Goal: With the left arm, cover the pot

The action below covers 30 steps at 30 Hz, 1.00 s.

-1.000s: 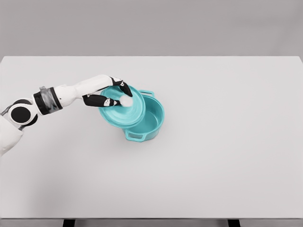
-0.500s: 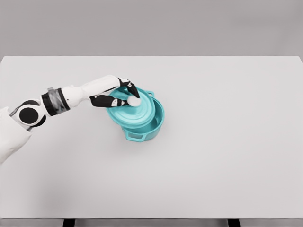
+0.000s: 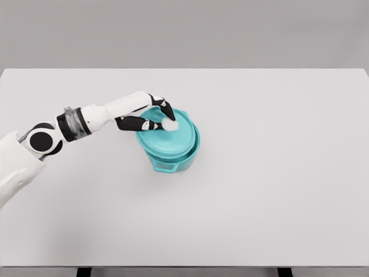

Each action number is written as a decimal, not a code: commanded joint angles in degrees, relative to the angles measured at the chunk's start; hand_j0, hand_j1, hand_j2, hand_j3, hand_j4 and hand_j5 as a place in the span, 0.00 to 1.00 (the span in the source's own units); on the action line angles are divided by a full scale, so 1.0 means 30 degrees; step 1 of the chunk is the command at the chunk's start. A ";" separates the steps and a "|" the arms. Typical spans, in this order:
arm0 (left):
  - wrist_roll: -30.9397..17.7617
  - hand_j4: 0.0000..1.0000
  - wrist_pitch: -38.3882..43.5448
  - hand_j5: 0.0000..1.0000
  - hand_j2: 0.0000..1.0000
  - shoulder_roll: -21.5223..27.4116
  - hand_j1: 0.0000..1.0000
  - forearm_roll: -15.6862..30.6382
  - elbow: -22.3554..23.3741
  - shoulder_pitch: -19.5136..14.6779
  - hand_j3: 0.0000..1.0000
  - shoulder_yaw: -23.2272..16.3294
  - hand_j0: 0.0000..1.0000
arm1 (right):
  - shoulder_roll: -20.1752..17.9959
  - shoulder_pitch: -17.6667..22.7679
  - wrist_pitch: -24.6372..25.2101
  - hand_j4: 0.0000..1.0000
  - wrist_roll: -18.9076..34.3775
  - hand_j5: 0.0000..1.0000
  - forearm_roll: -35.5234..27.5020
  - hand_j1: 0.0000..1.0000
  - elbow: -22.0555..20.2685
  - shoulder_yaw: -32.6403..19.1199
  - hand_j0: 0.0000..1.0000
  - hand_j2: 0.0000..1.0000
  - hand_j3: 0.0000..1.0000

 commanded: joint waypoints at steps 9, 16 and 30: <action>0.0061 0.46 0.0031 0.46 0.46 -0.0294 0.46 0.0150 0.0079 0.0117 0.46 0.0008 0.46 | -0.0001 0.0000 -0.0009 1.00 0.0007 1.00 0.0011 1.00 -0.0001 -0.0003 1.00 1.00 1.00; 0.0090 0.58 0.0031 0.58 0.58 -0.0441 0.58 0.0120 0.0196 0.0117 0.58 0.0008 0.58 | -0.0001 -0.0029 -0.0009 1.00 0.0007 1.00 0.0011 1.00 -0.0001 -0.0003 1.00 1.00 1.00; 0.0119 0.64 0.0031 0.64 0.64 -0.0734 0.64 -0.0114 0.0225 0.0117 0.64 0.0038 0.64 | -0.0001 0.0000 -0.0009 1.00 0.0007 1.00 0.0011 1.00 -0.0001 -0.0003 1.00 1.00 1.00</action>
